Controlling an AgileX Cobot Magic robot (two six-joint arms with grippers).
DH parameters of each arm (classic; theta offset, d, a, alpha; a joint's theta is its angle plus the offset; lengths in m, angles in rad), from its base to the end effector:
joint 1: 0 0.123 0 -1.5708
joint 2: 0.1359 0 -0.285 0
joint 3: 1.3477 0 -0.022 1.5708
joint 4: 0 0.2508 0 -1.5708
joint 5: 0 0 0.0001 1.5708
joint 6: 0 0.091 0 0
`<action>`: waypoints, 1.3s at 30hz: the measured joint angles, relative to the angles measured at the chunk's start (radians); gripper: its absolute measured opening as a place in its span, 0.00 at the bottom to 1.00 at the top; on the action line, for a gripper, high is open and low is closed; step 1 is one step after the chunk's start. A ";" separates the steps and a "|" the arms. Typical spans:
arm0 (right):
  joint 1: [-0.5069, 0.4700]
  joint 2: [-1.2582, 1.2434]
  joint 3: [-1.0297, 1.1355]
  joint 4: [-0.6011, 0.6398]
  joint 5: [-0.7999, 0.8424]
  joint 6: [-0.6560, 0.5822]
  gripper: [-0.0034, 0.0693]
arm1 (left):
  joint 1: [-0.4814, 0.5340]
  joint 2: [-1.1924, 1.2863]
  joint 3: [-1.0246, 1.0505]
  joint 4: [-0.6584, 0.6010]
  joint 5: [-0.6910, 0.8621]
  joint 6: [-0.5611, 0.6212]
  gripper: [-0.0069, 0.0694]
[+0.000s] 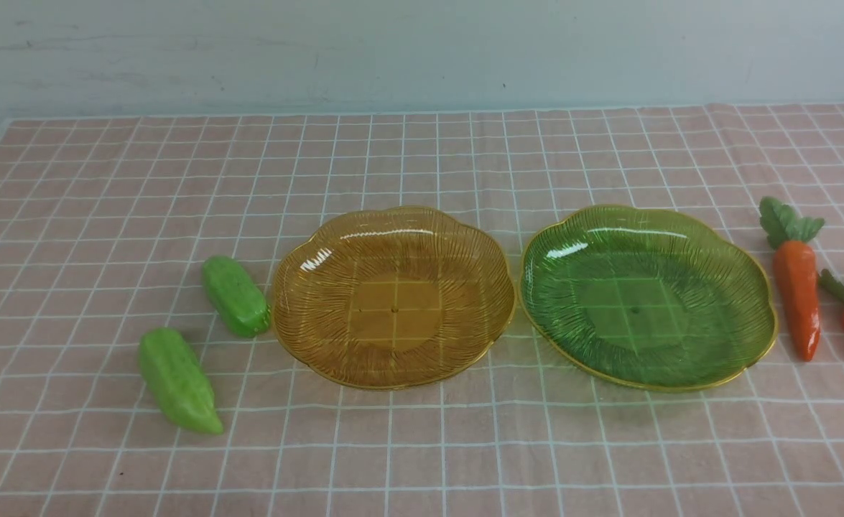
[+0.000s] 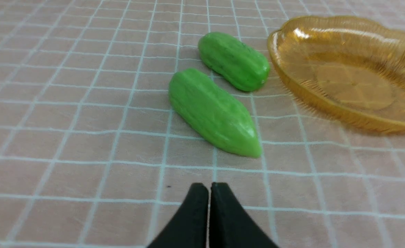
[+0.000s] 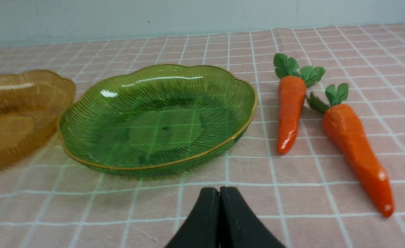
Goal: Put different types of vegetables on the plate.
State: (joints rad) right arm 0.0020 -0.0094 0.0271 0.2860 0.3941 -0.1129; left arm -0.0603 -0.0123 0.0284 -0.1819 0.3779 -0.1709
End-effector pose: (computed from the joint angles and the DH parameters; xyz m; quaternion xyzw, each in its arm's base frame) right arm 0.0520 0.0100 0.1706 0.0287 0.8068 0.0890 0.5834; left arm 0.0520 -0.0092 0.1709 -0.0927 0.7996 -0.1443 0.5755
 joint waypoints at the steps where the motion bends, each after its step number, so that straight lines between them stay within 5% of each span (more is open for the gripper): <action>1: 0.000 0.000 0.000 0.056 0.001 0.034 0.03 | 0.000 0.000 0.000 -0.064 -0.001 -0.042 0.09; 4: 0.000 0.000 0.000 0.282 0.001 0.138 0.03 | 0.000 0.000 0.000 -0.381 -0.002 -0.213 0.09; 9: 0.000 0.000 0.000 0.562 -0.013 0.204 0.03 | 0.000 0.000 0.000 -0.564 -0.021 -0.256 0.09; 21: 0.000 0.006 -0.084 0.588 -0.031 0.064 0.03 | 0.000 0.007 -0.091 -0.605 0.040 -0.153 0.09; 24: 0.000 0.053 -0.161 0.539 -0.028 0.038 0.03 | 0.000 0.086 -0.191 -0.552 0.127 -0.092 0.09; 29: 0.000 0.330 -0.361 0.285 0.081 0.113 0.03 | 0.000 0.289 -0.337 -0.413 0.348 -0.026 0.09; 39: 0.000 0.927 -0.692 -0.321 0.303 0.509 0.03 | 0.000 0.615 -0.470 -0.234 0.534 0.057 0.09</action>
State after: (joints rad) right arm 0.0020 0.9176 -0.6653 -0.0350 0.6974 0.3961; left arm -0.0603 0.6026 -0.4417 -0.4157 0.9124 -0.1142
